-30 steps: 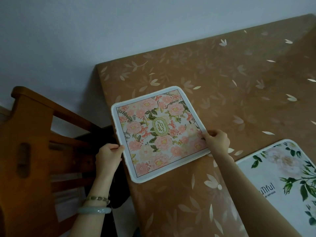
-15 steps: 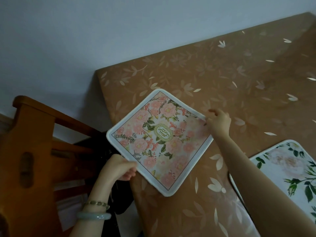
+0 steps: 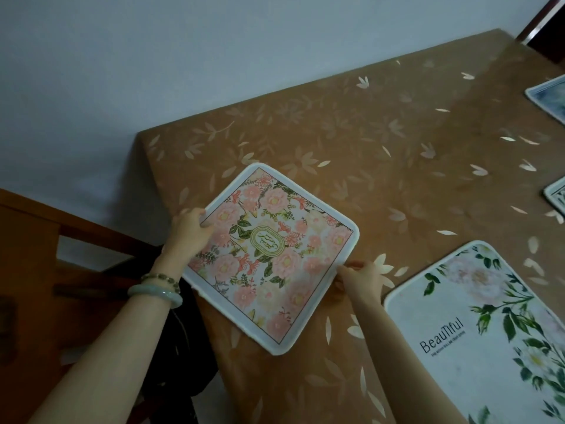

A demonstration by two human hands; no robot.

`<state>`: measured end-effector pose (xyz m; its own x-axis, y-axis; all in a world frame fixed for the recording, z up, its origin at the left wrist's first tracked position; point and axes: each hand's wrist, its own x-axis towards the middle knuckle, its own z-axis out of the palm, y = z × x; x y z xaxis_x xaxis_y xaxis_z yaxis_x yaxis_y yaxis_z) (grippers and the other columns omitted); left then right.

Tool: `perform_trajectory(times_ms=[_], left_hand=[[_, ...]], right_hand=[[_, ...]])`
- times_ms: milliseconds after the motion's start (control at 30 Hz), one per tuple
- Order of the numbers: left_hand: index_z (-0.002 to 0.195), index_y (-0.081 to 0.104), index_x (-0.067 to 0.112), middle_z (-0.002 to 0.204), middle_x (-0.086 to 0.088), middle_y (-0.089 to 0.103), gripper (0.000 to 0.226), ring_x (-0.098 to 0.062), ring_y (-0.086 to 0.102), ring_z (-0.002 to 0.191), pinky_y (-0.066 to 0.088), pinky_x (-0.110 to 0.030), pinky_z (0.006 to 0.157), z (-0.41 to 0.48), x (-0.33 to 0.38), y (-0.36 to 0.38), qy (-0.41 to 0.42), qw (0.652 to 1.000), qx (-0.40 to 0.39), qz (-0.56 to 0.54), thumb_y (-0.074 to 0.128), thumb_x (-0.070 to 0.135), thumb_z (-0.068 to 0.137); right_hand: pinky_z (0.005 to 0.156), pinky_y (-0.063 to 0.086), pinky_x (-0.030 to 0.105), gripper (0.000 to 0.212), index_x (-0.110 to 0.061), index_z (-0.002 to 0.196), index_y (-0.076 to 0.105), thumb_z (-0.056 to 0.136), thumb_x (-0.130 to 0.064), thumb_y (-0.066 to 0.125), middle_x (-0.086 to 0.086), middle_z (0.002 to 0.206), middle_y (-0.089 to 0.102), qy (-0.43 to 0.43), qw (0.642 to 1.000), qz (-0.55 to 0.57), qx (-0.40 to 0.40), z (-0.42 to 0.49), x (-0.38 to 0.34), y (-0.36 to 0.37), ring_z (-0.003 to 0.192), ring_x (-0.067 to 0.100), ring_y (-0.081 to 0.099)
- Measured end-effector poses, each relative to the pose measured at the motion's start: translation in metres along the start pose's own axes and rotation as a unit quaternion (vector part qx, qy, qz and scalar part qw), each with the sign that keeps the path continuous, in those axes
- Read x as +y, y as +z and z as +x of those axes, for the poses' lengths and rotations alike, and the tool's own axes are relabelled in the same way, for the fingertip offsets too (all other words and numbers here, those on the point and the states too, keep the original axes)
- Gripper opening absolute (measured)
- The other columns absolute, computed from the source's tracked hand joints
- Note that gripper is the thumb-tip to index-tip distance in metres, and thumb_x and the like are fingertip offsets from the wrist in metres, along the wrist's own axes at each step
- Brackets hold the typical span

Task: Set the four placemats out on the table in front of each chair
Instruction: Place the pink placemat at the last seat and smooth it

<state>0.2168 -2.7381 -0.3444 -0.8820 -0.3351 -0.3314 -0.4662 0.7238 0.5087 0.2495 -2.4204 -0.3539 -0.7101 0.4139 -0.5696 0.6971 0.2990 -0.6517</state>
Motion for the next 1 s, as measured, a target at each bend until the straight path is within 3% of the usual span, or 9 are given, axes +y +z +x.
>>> perform_trajectory(times_ms=[100, 200, 300, 400, 533, 667, 800, 900, 1000], left_hand=[[0.130, 0.052, 0.007, 0.124, -0.018, 0.053, 0.043, -0.038, 0.050, 0.115, 0.044, -0.051, 0.098, 0.000, 0.001, 0.000, -0.005, 1.000, 0.022, 0.001, 0.055, 0.017, 0.089], [0.120, 0.060, 0.004, 0.115, -0.020, 0.061, 0.035, -0.040, 0.054, 0.109, 0.047, -0.050, 0.094, -0.001, 0.001, -0.001, -0.010, 0.999, 0.042, -0.015, 0.058, 0.016, 0.087], [0.118, 0.061, 0.000, 0.110, -0.019, 0.065, 0.036, -0.038, 0.058, 0.104, 0.050, -0.043, 0.088, -0.007, -0.001, -0.001, -0.038, 0.997, 0.057, -0.030, 0.061, 0.019, 0.088], [0.103, 0.067, 0.007, 0.098, -0.012, 0.068, 0.022, -0.028, 0.059, 0.085, 0.047, -0.033, 0.072, -0.019, -0.010, -0.003, -0.053, 0.994, 0.074, -0.052, 0.062, 0.020, 0.085], [0.075, 0.062, 0.016, 0.085, -0.007, 0.068, 0.012, -0.024, 0.060, 0.076, 0.046, -0.031, 0.068, -0.040, -0.026, -0.006, -0.080, 0.994, 0.035, -0.071, 0.070, 0.024, 0.081], [0.069, 0.069, 0.008, 0.072, -0.008, 0.072, 0.013, -0.022, 0.071, 0.065, 0.061, -0.040, 0.070, -0.067, -0.036, -0.002, -0.145, 0.979, -0.032, -0.142, 0.077, 0.015, 0.078], [0.063, 0.070, 0.007, 0.053, -0.002, 0.070, 0.018, -0.014, 0.070, 0.053, 0.062, -0.035, 0.064, -0.094, -0.041, 0.007, -0.167, 0.974, -0.039, -0.150, 0.080, 0.016, 0.075], [0.063, 0.070, 0.006, 0.053, -0.001, 0.069, 0.020, -0.010, 0.068, 0.049, 0.059, -0.026, 0.054, -0.107, -0.043, 0.015, -0.166, 0.975, -0.038, -0.144, 0.078, 0.017, 0.078], [0.066, 0.069, 0.007, 0.057, -0.003, 0.070, 0.022, -0.010, 0.068, 0.050, 0.055, -0.020, 0.050, -0.112, -0.045, 0.021, -0.161, 0.977, -0.037, -0.134, 0.072, 0.019, 0.084]], right_hand=[[0.072, 0.059, 0.051, 0.008, 0.000, 0.072, 0.066, 0.076, -0.004, 0.061, 0.017, 0.071, 0.069, -0.008, 0.998, -0.042, -0.039, -0.007, 0.002, 0.004, 0.074, 0.036, 0.071], [0.071, 0.059, 0.052, 0.018, -0.001, 0.059, 0.062, 0.077, -0.002, 0.061, 0.019, 0.065, 0.068, -0.004, 0.994, -0.080, -0.072, -0.009, 0.000, 0.003, 0.072, 0.038, 0.071], [0.076, 0.058, 0.054, 0.004, -0.001, 0.079, 0.059, 0.076, -0.001, 0.062, 0.014, 0.077, 0.064, -0.007, 0.994, -0.069, -0.087, -0.006, -0.005, -0.001, 0.077, 0.033, 0.067], [0.076, 0.058, 0.053, 0.036, -0.013, 0.109, 0.046, 0.076, -0.004, 0.061, 0.007, 0.097, 0.059, -0.029, 0.995, -0.041, -0.081, -0.003, -0.015, -0.003, 0.088, 0.030, 0.065], [0.064, 0.060, 0.039, 0.055, -0.020, 0.130, 0.047, 0.080, 0.001, 0.055, -0.004, 0.095, 0.059, -0.099, 0.993, 0.006, -0.068, 0.001, -0.035, -0.001, 0.080, 0.019, 0.064], [0.054, 0.050, 0.023, 0.043, -0.022, 0.127, 0.057, 0.085, -0.014, 0.057, -0.001, 0.103, 0.067, -0.169, 0.985, 0.006, -0.027, 0.008, -0.061, 0.007, 0.083, 0.016, 0.065], [0.053, 0.048, 0.023, 0.039, -0.019, 0.121, 0.063, 0.082, -0.014, 0.059, -0.001, 0.101, 0.065, -0.190, 0.981, -0.006, -0.025, 0.016, -0.080, 0.021, 0.074, 0.006, 0.059], [0.058, 0.052, 0.027, 0.040, -0.017, 0.121, 0.064, 0.082, -0.010, 0.057, 0.001, 0.103, 0.064, -0.188, 0.981, -0.019, -0.033, 0.024, -0.082, 0.030, 0.077, 0.015, 0.061], [0.050, 0.045, 0.018, 0.037, -0.016, 0.122, 0.063, 0.088, -0.008, 0.054, 0.000, 0.098, 0.064, -0.183, 0.982, -0.035, -0.023, 0.031, -0.078, 0.035, 0.067, 0.005, 0.058]])
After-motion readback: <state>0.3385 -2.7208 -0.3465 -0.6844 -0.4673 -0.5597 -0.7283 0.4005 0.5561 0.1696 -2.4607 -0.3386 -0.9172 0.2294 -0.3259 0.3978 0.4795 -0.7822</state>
